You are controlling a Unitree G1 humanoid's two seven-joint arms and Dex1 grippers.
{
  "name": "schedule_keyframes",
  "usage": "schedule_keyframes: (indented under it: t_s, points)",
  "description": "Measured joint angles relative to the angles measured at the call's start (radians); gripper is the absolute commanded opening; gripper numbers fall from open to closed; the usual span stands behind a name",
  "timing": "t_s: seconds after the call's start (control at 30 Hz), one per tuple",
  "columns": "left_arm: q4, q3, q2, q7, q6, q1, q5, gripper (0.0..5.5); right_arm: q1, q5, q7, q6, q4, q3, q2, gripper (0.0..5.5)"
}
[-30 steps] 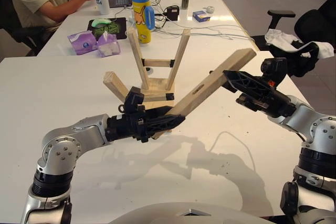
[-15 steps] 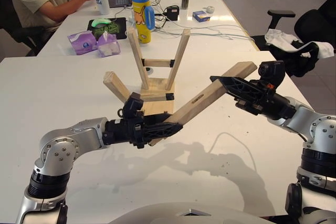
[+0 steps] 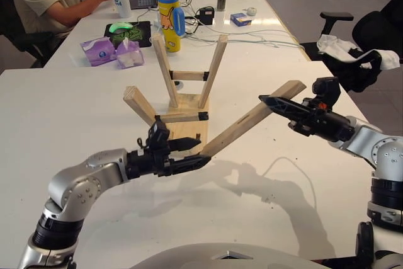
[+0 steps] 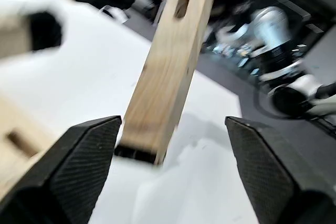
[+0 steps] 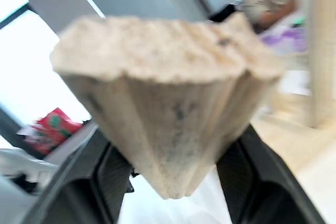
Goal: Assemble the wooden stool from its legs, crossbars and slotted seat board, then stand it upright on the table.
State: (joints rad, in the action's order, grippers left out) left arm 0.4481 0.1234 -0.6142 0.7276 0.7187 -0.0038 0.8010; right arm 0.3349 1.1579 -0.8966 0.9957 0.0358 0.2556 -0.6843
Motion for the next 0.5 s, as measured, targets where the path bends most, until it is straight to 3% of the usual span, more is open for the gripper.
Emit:
schedule_keyframes:
  t_s: [0.17,0.5]
  points:
    - [-0.125,0.066,0.025,-0.018,-0.214,0.02,-0.262,3.64,0.126,-0.168,-0.091,-0.151,-0.114,-0.053,0.004,2.12]
    - [-0.259,0.163,0.065,-0.007,-0.338,-0.018,-0.48,3.64,0.278,-0.417,-0.255,-0.333,-0.36,-0.223,0.112,2.12]
